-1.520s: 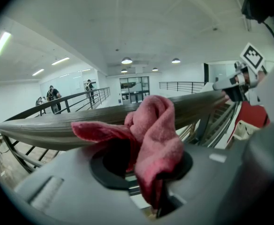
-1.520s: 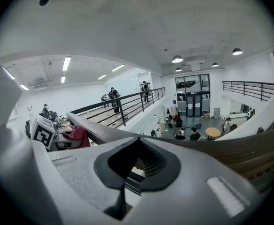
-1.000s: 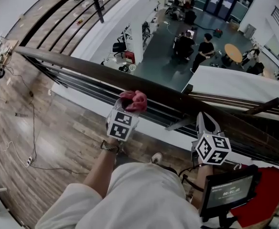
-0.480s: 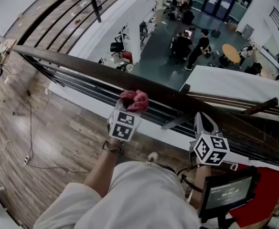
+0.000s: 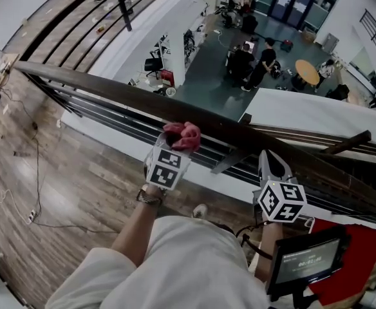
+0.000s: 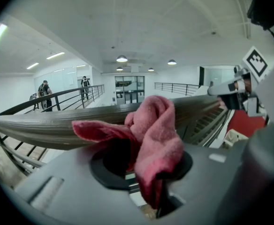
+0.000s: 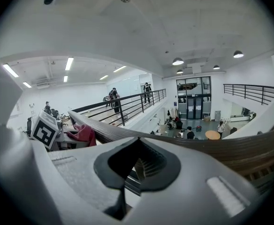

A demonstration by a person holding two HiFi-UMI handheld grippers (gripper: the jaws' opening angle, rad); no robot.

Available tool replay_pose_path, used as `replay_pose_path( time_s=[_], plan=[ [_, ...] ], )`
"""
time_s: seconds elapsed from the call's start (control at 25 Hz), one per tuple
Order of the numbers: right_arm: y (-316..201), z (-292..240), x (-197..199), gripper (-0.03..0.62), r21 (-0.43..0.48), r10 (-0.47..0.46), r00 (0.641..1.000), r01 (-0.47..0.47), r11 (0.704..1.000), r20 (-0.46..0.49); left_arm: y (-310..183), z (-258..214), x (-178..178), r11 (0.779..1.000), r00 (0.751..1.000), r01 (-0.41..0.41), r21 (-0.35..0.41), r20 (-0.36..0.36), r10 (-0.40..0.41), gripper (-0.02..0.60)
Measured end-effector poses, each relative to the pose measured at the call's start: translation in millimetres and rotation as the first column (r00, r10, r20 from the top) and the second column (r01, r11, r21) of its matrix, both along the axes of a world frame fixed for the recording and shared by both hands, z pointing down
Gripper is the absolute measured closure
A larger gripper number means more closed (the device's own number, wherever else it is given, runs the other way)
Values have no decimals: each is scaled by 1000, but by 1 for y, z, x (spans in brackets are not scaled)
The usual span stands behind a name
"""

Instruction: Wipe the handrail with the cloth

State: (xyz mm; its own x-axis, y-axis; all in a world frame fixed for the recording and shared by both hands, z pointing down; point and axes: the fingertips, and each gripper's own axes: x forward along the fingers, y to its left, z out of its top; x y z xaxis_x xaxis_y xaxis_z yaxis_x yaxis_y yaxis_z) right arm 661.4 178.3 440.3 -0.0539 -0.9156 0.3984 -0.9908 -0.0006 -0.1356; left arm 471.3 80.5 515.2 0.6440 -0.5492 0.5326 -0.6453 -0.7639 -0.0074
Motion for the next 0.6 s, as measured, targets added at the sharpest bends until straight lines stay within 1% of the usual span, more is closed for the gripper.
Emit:
replay_pose_path(
  time_s=[0.4,0.6],
  plan=[
    [11,2,12,591,2,-15,1000,15,1000,1,17,2,28,999,999,-46,-6,14,46,436],
    [12,-1,16,591,2,-25,1000,25,1000,3,27,-1,45,997,996,-83,-10,14,83,436]
  ],
)
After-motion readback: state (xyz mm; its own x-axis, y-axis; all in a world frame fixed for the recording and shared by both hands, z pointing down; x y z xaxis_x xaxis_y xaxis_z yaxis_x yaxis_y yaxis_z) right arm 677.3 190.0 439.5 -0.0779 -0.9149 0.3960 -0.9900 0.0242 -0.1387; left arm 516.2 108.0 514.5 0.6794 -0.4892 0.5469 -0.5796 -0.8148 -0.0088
